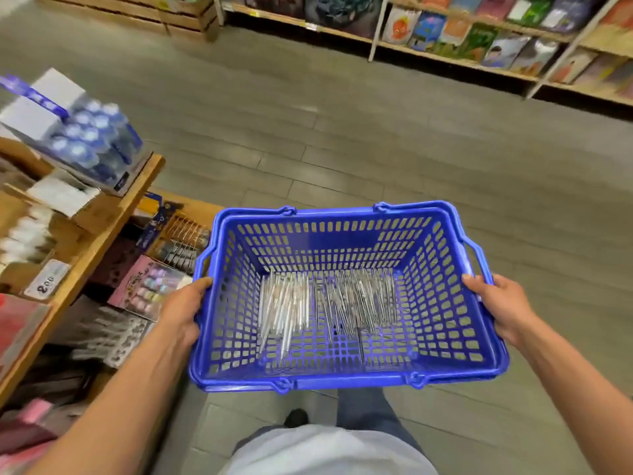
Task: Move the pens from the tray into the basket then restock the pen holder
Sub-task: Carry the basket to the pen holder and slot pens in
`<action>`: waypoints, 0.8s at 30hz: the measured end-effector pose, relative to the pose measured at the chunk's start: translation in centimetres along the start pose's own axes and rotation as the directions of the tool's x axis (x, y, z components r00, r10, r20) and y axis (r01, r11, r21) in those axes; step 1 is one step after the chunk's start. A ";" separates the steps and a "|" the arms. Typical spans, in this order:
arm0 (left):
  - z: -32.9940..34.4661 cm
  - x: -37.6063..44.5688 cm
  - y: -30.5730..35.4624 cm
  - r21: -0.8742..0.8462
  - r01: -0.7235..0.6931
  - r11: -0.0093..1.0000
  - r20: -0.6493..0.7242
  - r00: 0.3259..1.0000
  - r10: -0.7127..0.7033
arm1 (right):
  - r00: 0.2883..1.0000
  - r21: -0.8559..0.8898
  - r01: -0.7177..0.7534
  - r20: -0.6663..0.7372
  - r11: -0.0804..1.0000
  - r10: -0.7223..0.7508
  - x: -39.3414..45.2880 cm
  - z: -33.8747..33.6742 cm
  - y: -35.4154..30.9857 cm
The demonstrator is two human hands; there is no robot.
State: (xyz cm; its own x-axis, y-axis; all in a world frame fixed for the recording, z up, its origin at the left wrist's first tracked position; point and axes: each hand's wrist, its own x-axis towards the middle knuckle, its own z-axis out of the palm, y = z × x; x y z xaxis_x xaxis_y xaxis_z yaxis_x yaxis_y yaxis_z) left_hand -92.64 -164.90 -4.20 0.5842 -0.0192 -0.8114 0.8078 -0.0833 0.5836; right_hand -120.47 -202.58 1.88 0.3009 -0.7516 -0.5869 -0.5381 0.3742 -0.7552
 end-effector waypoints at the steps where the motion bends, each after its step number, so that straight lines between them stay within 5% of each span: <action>1: 0.5 1.0 0.5 -0.033 -0.001 0.999 -0.039 0.999 0.000 | 1.000 -0.026 0.014 0.026 1.000 -0.013 2.2 1.3 -1.7; 10: 4.1 6.2 0.4 -0.362 0.029 0.932 -0.289 0.947 -0.142 | 0.947 -0.338 0.147 0.318 0.930 -0.035 20.9 15.3 -14.7; 14: 4.8 7.5 -2.5 -0.483 0.018 0.875 -0.418 0.874 -0.249 | 0.885 -0.443 0.230 0.465 0.867 0.003 25.7 23.6 -17.9; 24: 2.3 11.8 -11.8 -0.656 -0.082 0.750 -0.548 0.736 -0.398 | 0.774 -0.561 0.388 0.629 0.731 0.072 30.1 39.9 -13.5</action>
State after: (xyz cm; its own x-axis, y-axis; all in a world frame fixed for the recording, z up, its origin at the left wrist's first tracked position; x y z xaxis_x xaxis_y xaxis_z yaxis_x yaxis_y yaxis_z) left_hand -95.51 -166.47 -20.71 0.1512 0.5648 -0.8113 0.6098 0.5927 0.5262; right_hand -72.72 -208.57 -17.21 0.6894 -0.2126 -0.6925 -0.7184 -0.3230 -0.6160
